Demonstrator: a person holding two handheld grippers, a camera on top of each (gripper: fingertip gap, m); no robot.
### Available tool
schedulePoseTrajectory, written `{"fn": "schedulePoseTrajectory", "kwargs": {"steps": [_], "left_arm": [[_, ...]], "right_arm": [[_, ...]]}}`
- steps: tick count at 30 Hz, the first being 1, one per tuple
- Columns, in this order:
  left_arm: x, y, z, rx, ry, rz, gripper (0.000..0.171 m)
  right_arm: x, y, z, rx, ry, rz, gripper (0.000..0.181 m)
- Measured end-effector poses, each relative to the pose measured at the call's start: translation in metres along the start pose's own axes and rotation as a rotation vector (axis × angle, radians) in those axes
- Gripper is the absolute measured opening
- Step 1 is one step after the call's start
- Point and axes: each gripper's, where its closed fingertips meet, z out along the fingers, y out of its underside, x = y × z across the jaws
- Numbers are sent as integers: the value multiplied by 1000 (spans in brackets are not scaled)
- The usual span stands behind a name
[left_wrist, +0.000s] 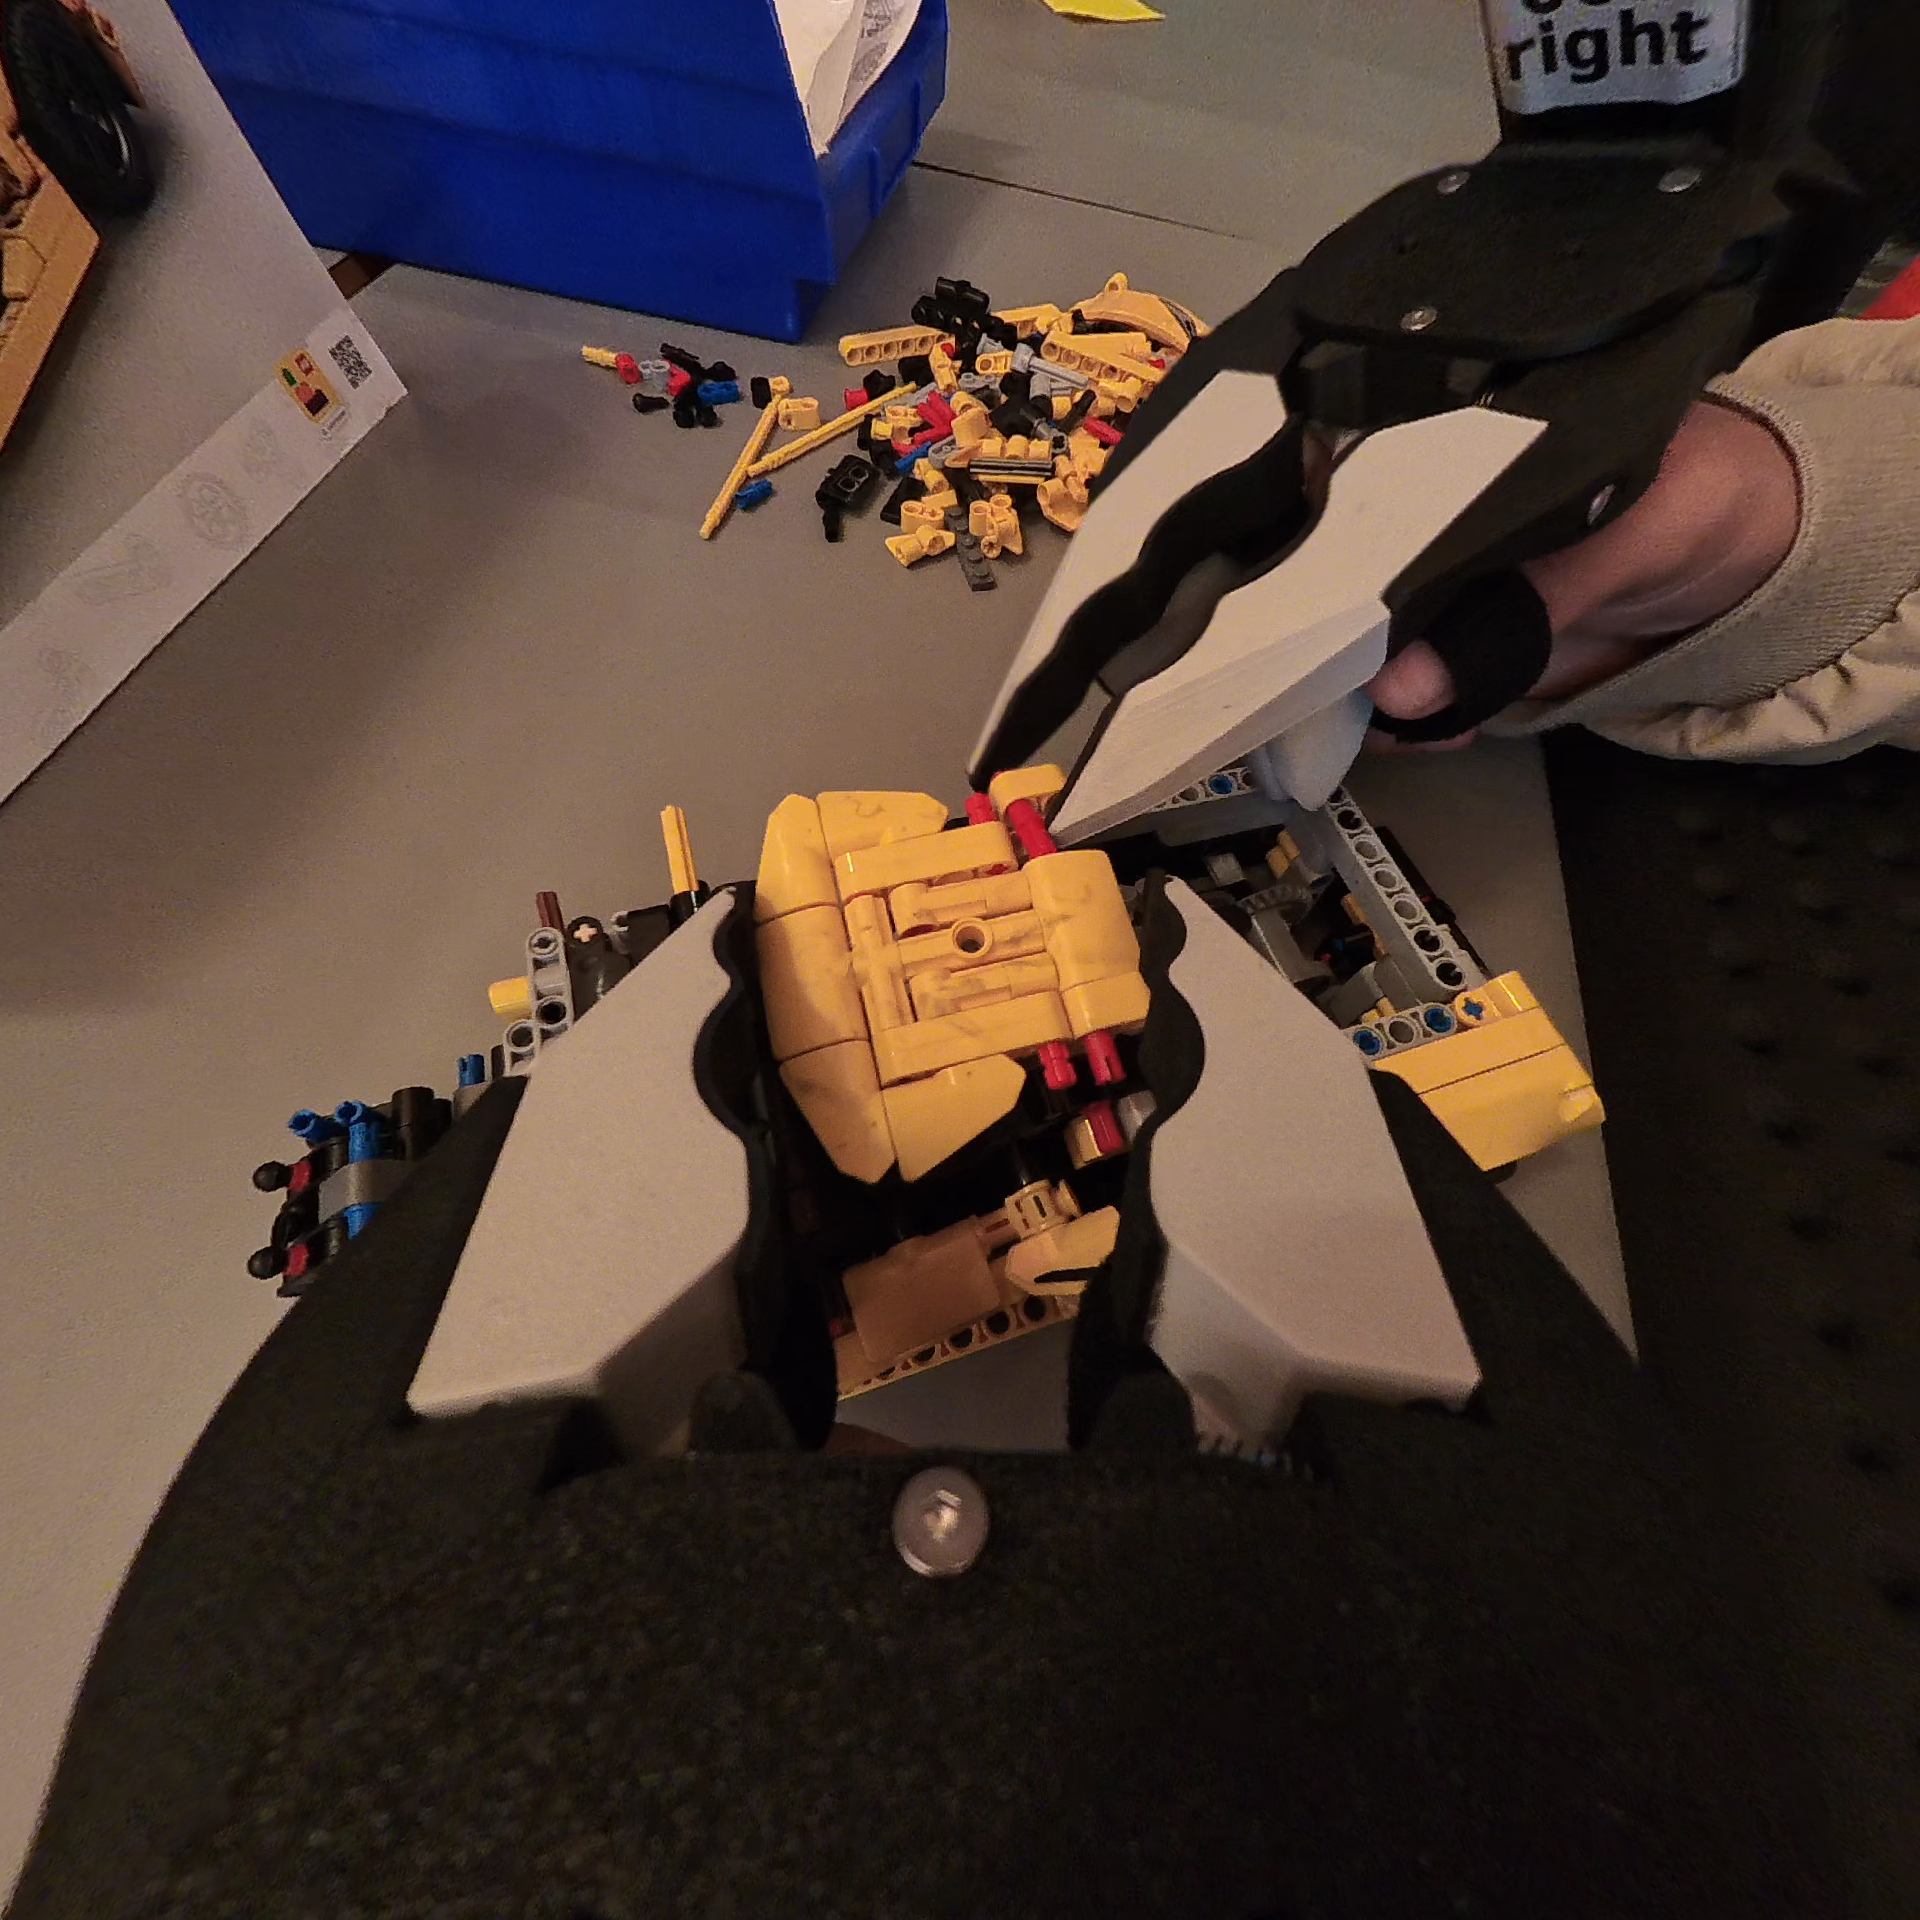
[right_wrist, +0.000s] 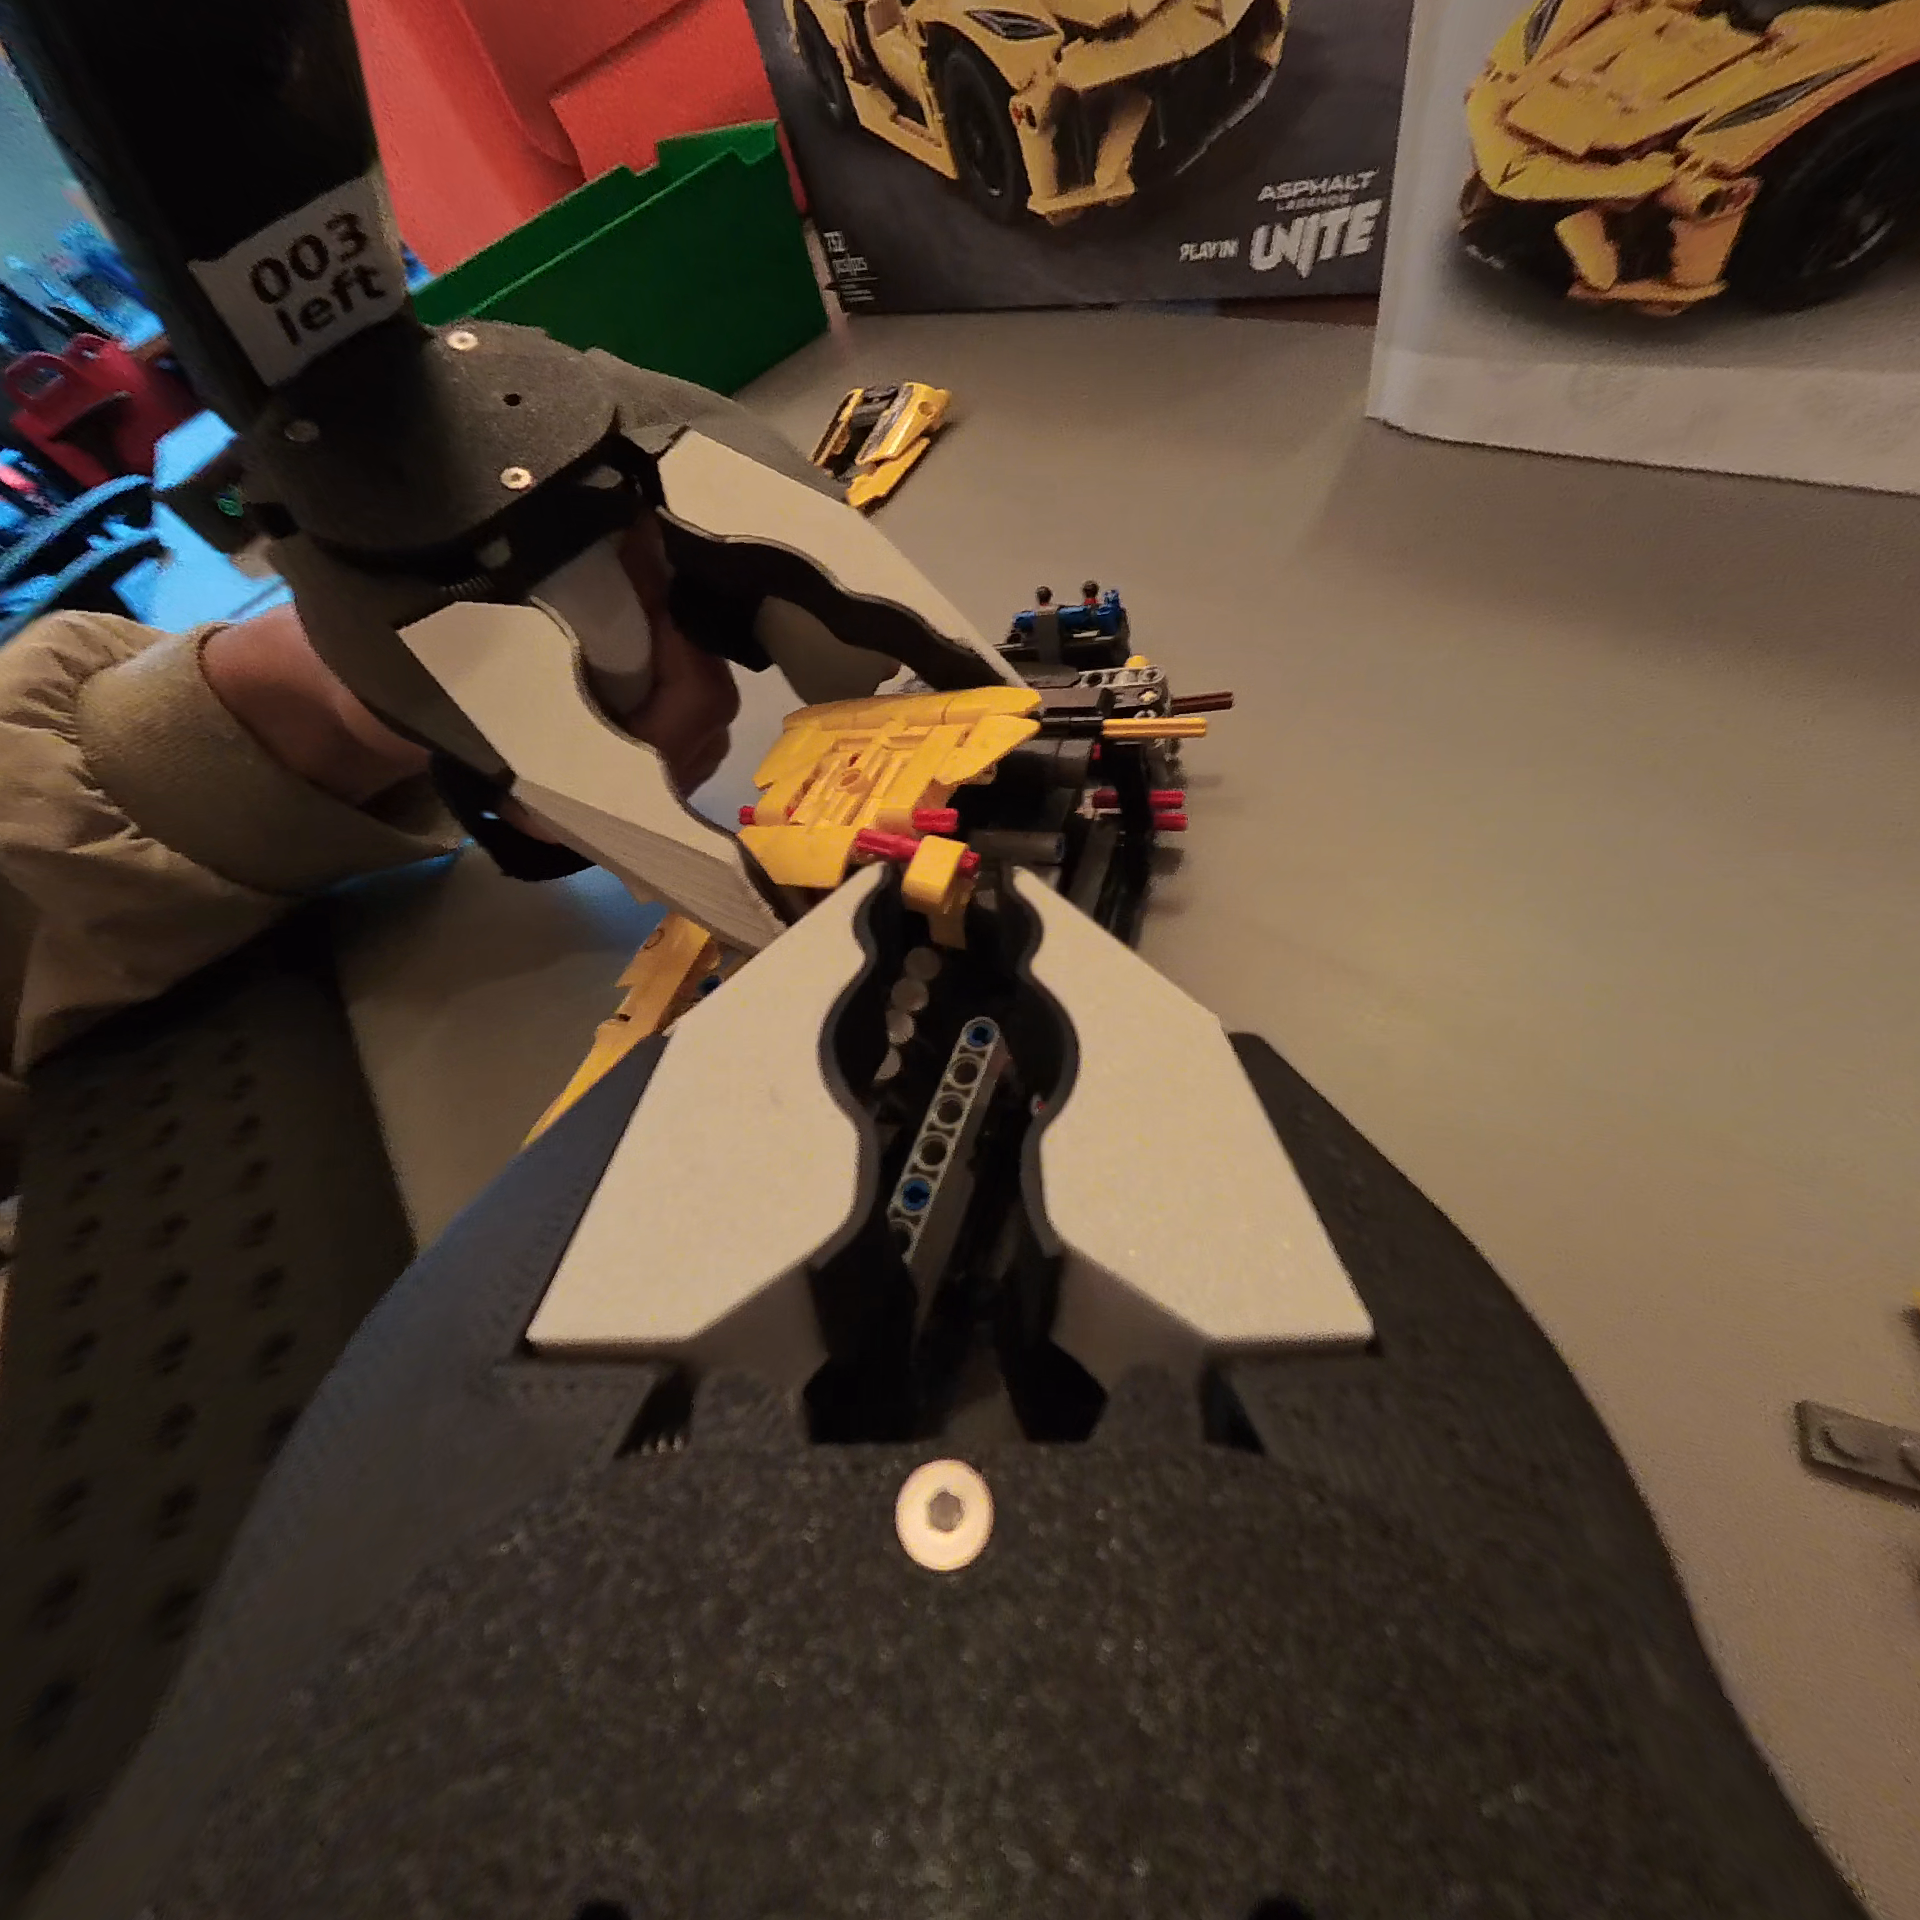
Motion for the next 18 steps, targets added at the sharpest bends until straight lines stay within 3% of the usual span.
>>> {"fn": "schedulePoseTrajectory", "kwargs": {"steps": [9,15,18], "left_arm": [[0,1,1,-13,-14,8,74],[2,2,1,-44,-26,17,74],[2,2,1,-65,-45,12,74]], "right_arm": [[-1,1,1,-23,59,-101,9],[-2,3,0,-20,-19,24,7],[-2,2,1,-9,-20,-5,7]]}}
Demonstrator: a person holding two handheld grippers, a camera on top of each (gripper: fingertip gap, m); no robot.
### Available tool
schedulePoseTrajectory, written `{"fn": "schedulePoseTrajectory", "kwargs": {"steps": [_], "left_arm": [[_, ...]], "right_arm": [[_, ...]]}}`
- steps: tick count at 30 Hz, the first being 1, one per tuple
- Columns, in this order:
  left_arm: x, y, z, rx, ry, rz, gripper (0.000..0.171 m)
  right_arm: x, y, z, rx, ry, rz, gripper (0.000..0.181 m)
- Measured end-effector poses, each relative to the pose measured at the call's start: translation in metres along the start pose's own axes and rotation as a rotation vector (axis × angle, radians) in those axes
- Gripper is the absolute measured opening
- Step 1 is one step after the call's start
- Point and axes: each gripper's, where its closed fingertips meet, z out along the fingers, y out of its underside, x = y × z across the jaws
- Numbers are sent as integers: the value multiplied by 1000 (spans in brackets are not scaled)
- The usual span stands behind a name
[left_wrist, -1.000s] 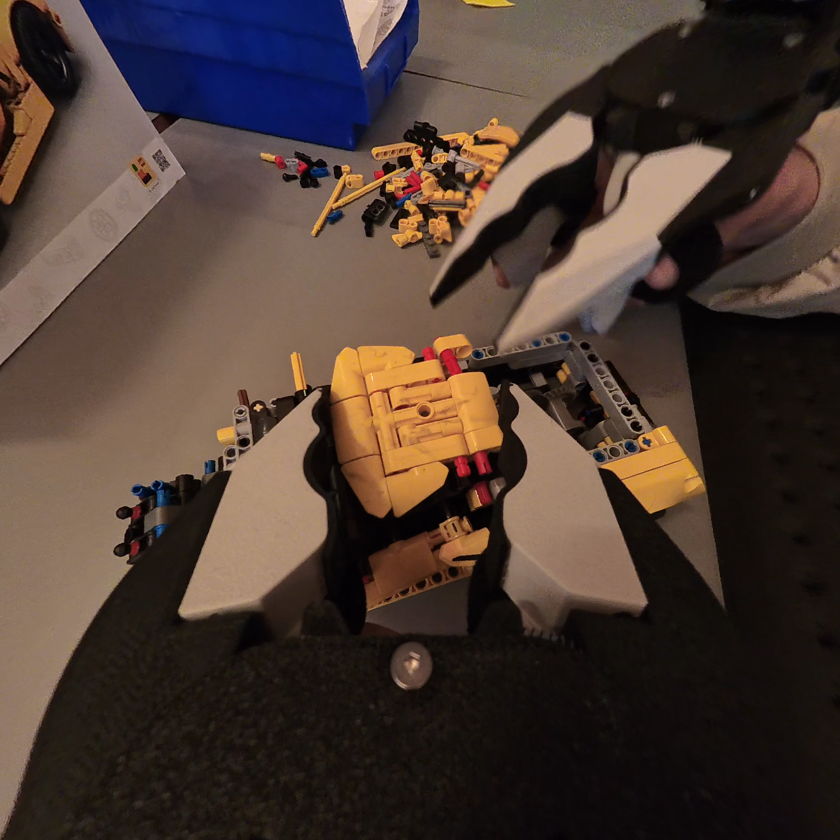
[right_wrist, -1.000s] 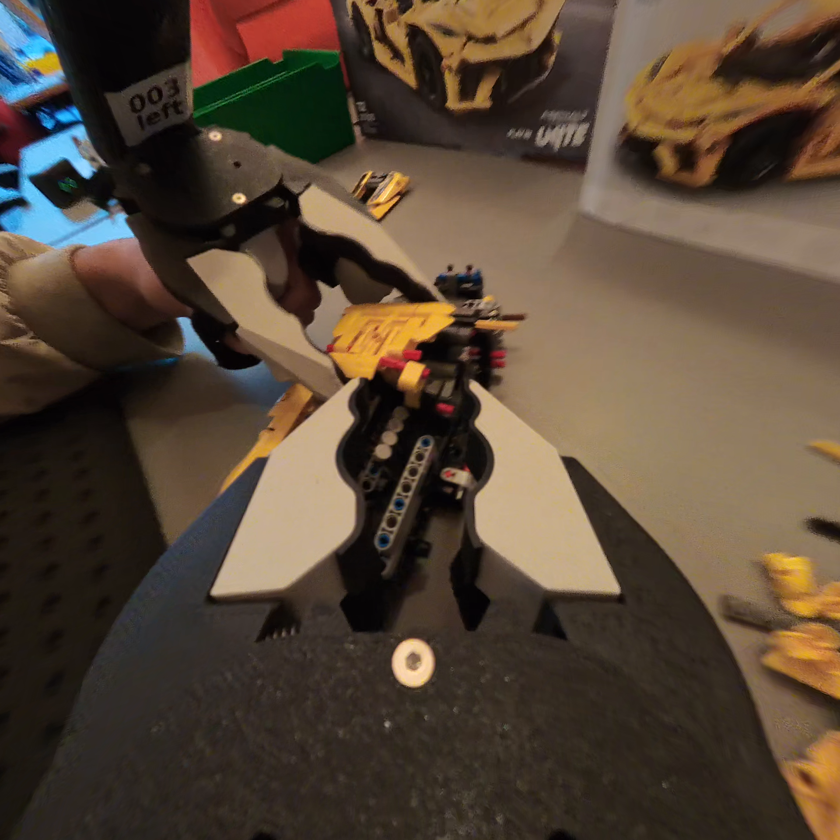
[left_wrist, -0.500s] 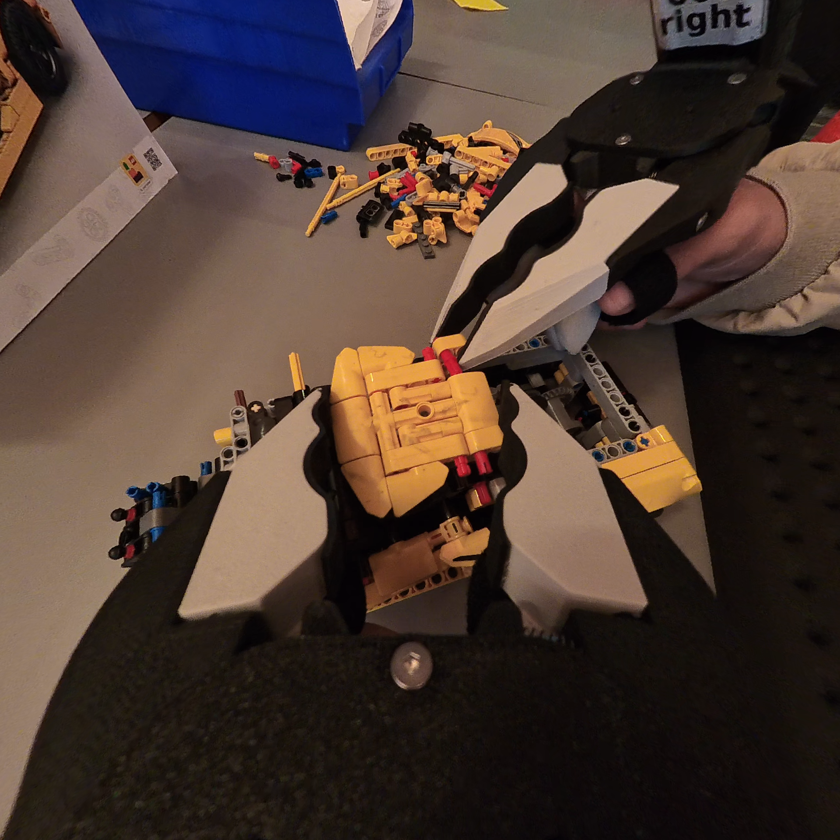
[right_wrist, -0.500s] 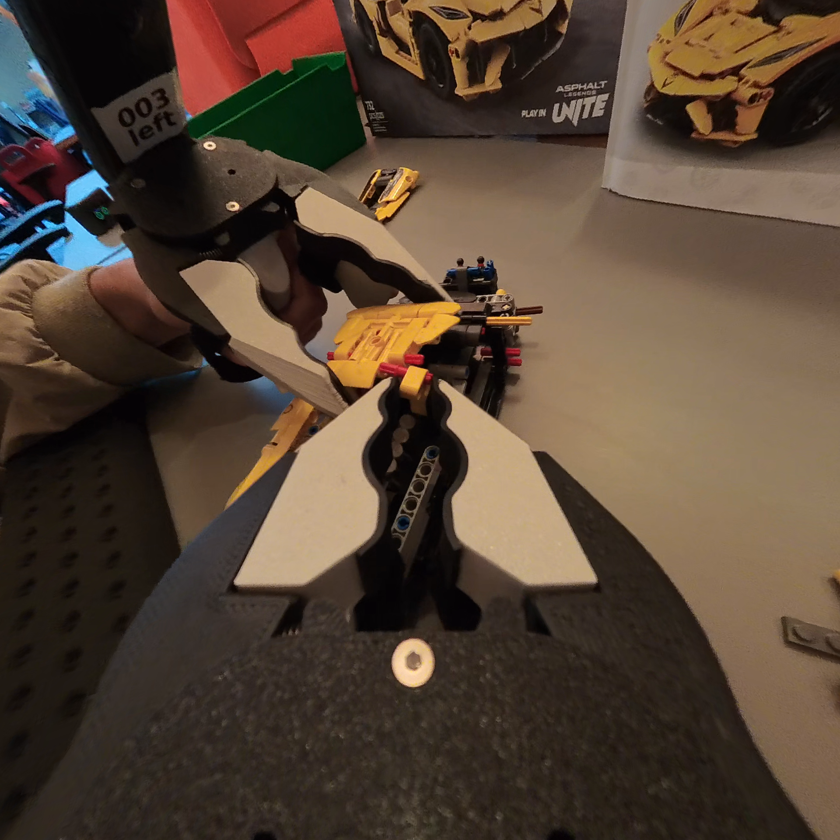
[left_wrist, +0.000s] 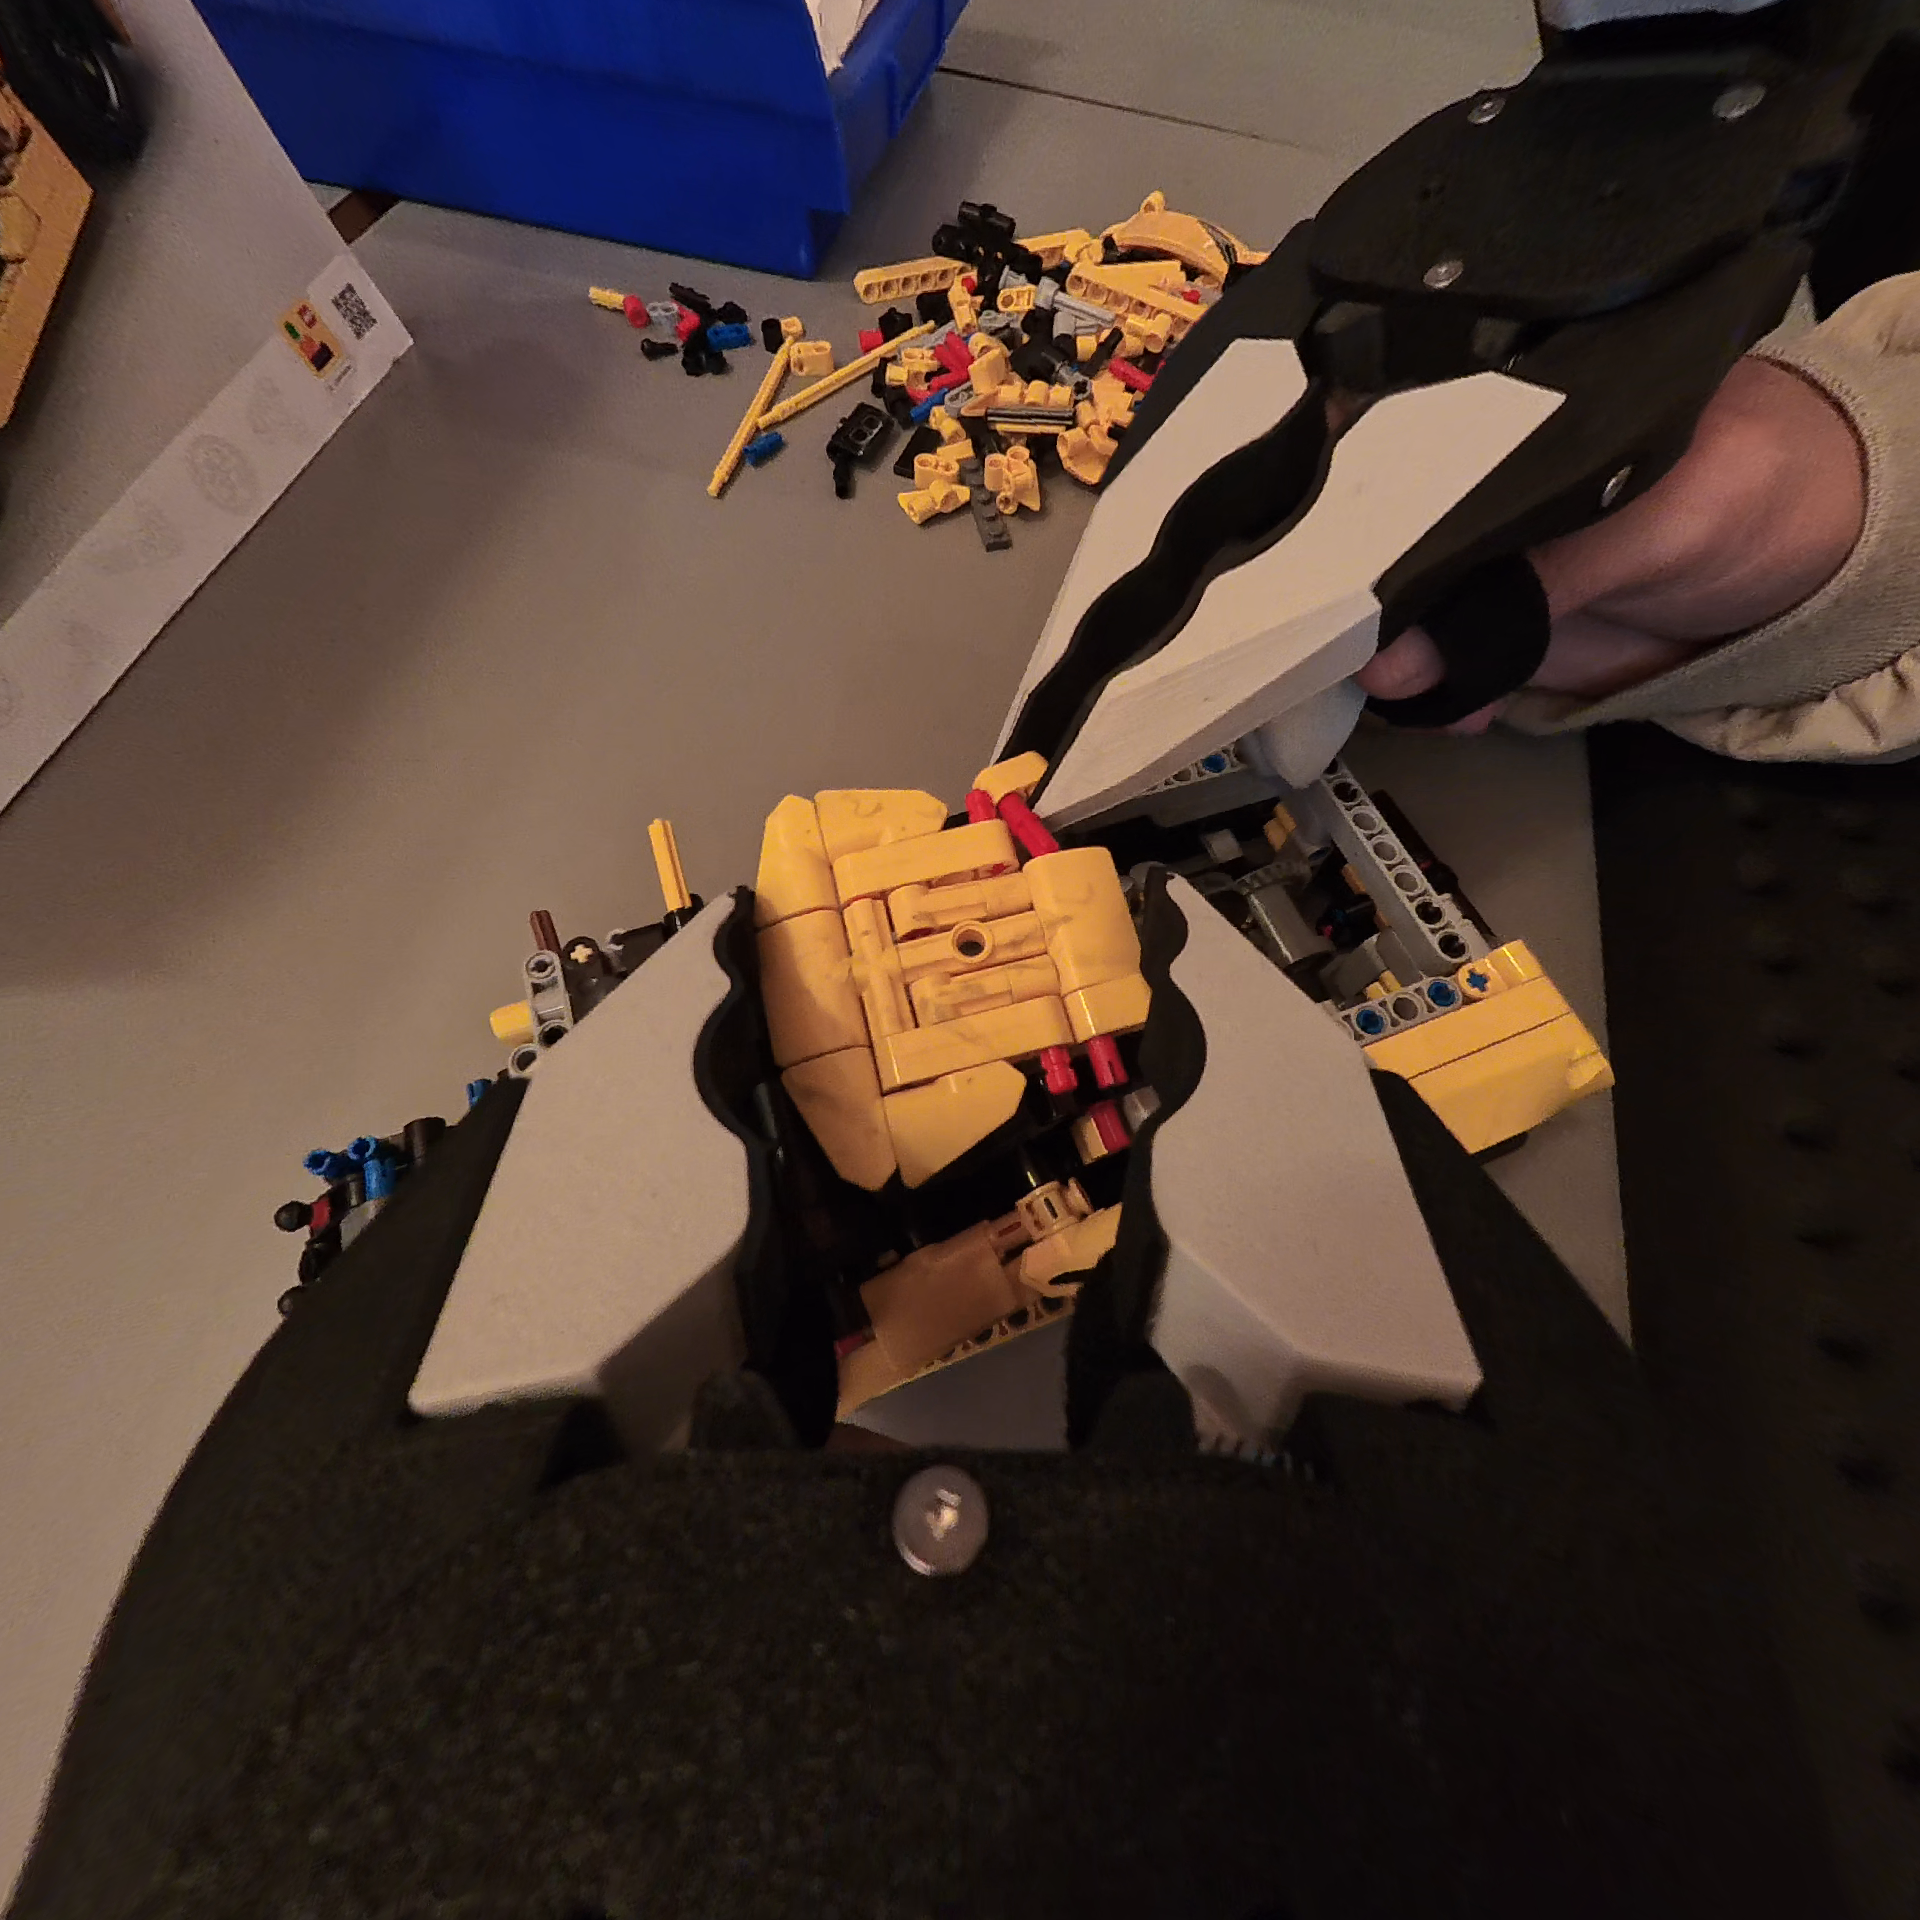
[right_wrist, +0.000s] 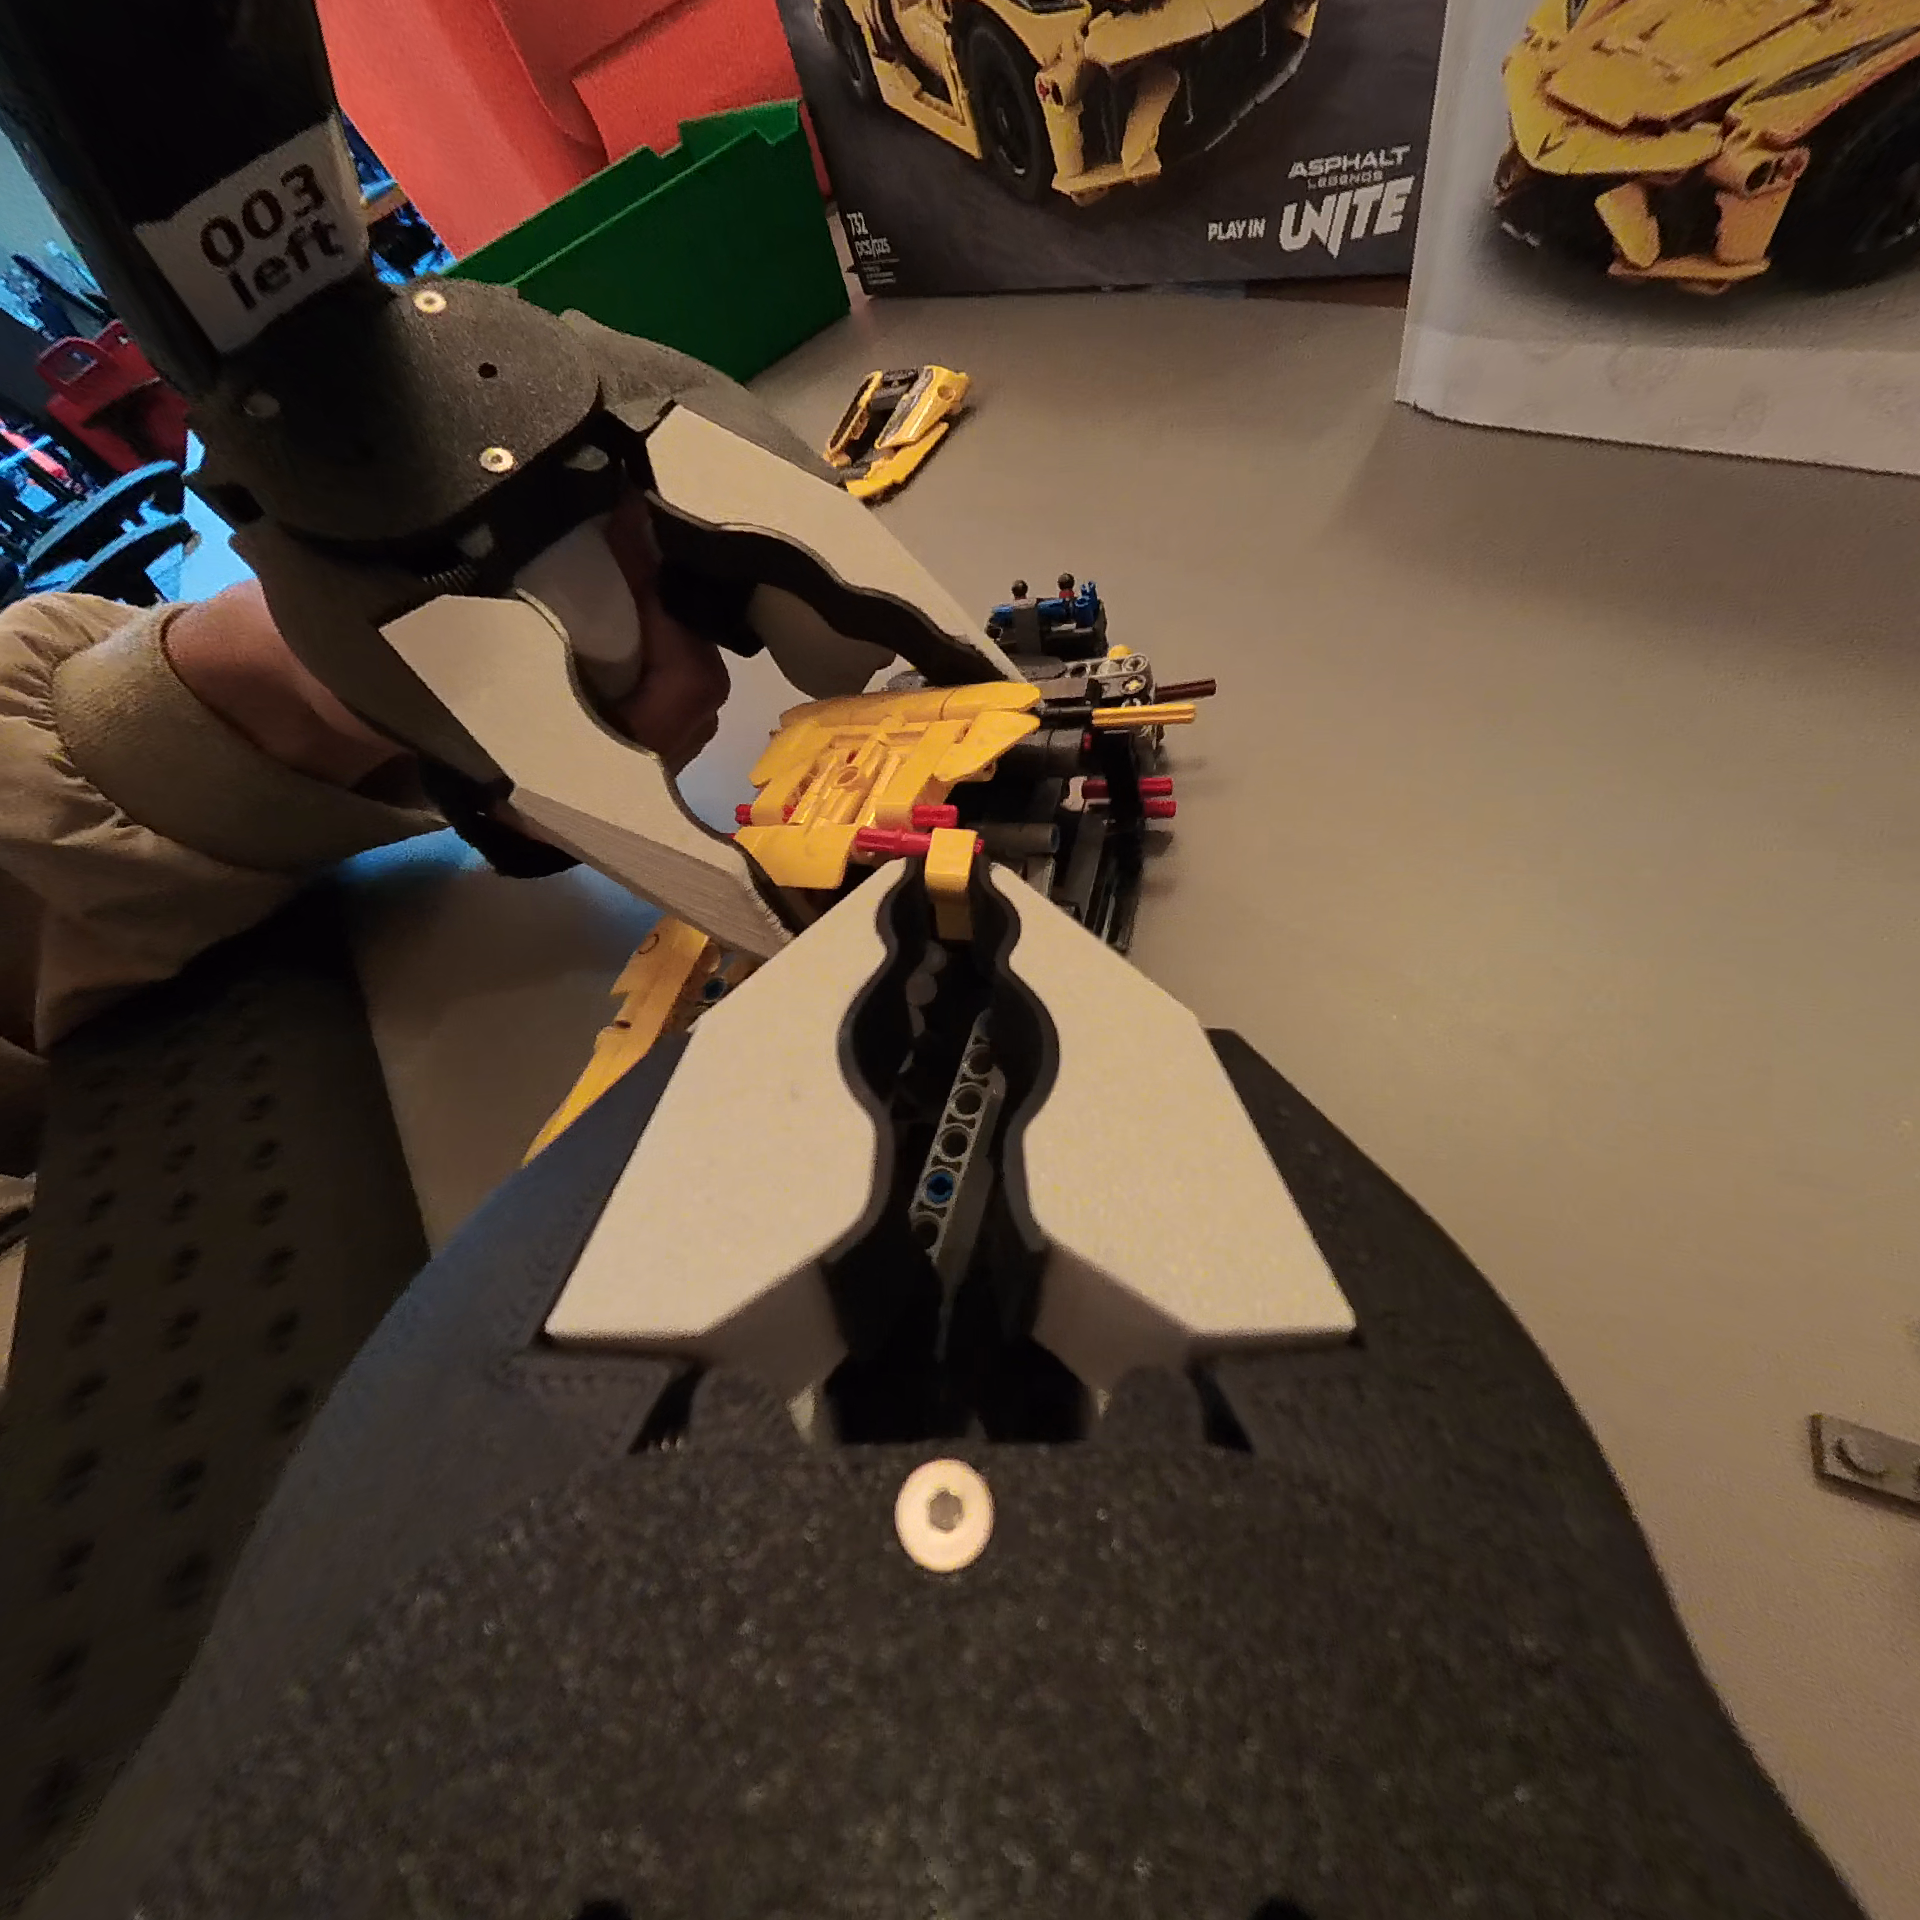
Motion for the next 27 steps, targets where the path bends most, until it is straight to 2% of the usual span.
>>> {"fn": "schedulePoseTrajectory", "kwargs": {"steps": [6,7,11,15,18,21,22,24,25,27], "left_arm": [[-2,0,0,22,13,-19,74],[-2,0,0,22,13,-19,74],[-2,-1,0,27,13,-22,74],[-4,-1,0,23,6,-28,74],[-5,-1,-1,3,-16,-26,74],[-7,-19,-10,63,-87,-3,73],[-1,-26,-15,84,-84,15,69],[8,-30,-18,78,-98,89,26],[7,-32,-17,89,-147,105,22],[7,-29,-9,59,-172,77,25]], "right_arm": [[4,-3,0,40,24,-6,17],[1,-3,1,39,-11,12,10],[1,-3,2,43,-45,38,9],[1,-3,1,64,-152,320,7],[0,-3,2,40,-88,230,7],[3,-4,0,42,-88,305,7],[5,-4,-1,43,-83,311,7],[7,-5,-2,46,-94,353,7],[6,-4,-1,44,-99,363,7],[6,-4,0,38,-100,373,7]]}}
